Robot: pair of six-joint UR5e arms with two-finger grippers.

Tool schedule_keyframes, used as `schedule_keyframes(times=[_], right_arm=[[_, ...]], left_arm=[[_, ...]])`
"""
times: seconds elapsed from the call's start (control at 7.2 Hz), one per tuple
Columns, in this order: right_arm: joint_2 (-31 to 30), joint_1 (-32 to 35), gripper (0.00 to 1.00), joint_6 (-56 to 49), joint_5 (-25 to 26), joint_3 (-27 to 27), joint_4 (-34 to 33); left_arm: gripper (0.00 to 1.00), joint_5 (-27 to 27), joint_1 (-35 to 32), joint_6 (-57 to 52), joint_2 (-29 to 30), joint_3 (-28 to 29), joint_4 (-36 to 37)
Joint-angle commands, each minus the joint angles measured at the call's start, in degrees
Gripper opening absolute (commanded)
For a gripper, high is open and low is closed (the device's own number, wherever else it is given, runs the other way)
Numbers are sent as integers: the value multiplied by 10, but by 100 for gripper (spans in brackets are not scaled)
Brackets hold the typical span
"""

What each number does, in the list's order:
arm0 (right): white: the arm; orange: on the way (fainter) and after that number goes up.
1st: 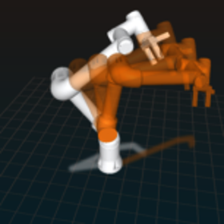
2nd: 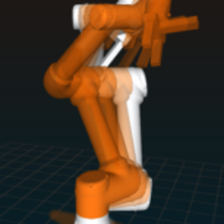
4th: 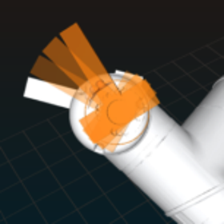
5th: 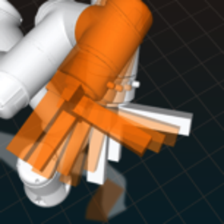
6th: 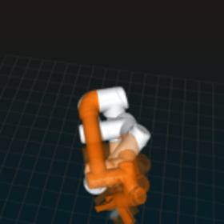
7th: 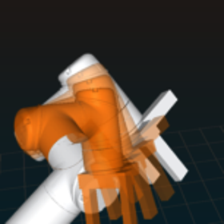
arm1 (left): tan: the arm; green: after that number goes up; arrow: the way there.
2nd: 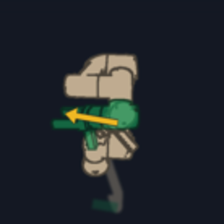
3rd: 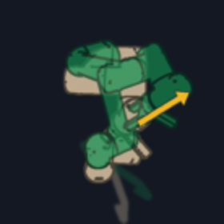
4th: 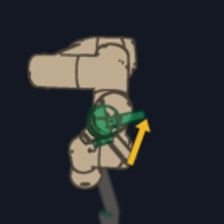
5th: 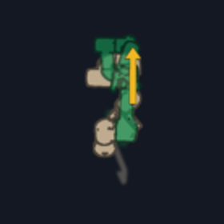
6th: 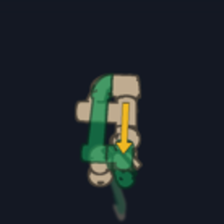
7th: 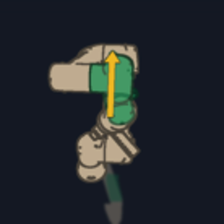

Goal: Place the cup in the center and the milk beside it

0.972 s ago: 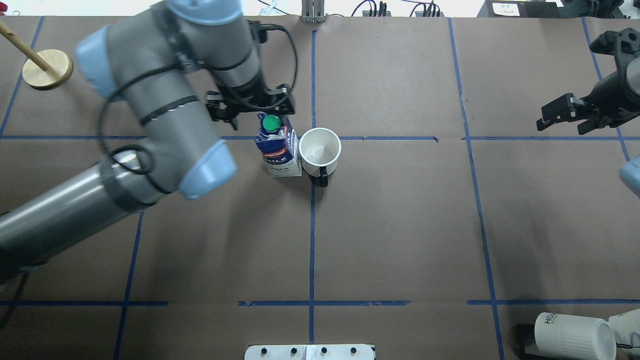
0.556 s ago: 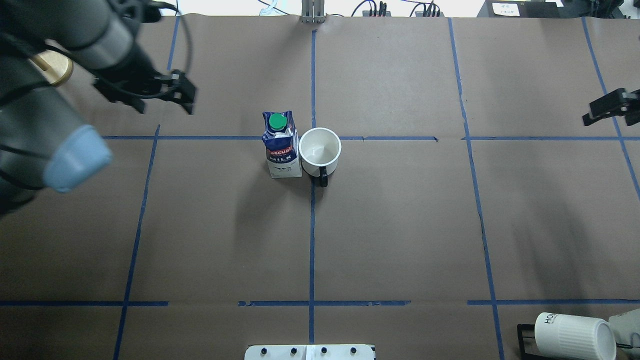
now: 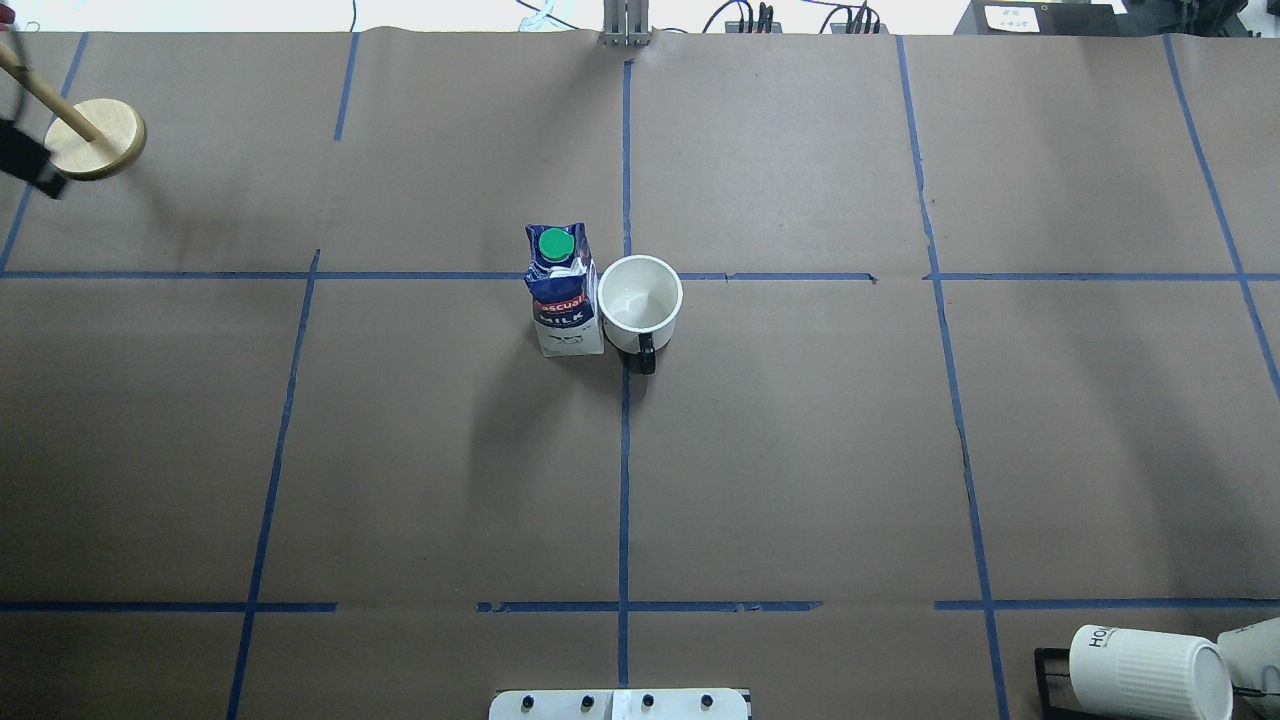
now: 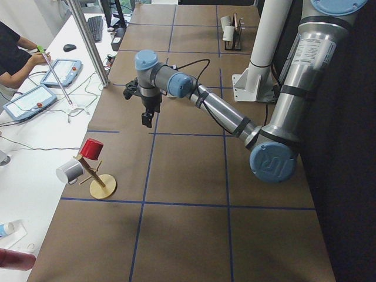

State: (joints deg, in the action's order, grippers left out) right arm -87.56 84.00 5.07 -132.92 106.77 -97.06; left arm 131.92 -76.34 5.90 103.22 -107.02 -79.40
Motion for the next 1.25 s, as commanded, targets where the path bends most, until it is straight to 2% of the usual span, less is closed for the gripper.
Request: schedule_keyframes(times=[0.0,0.14,0.28,0.56,0.69,1.11], right_arm=[[-2,51,100,-118,0,-1,-78],[-8,54,100,-132,0,1,-94],[-7,54,100,-125,-1,0,-94],[-12,51,100,-116,-1,0,-95],[-16,44,100,-108,-6,0,-93],[-30,41,100,-115,-3,0,-88]], left_arm=[[100,-3,-118,-216,-19,105,0],[100,2,-162,-267,-16,168,0],[100,1,-166,-259,-27,173,2],[100,6,-164,-193,-52,165,0],[100,28,-164,-164,-57,168,-4],[100,28,-163,-165,-126,106,-33]])
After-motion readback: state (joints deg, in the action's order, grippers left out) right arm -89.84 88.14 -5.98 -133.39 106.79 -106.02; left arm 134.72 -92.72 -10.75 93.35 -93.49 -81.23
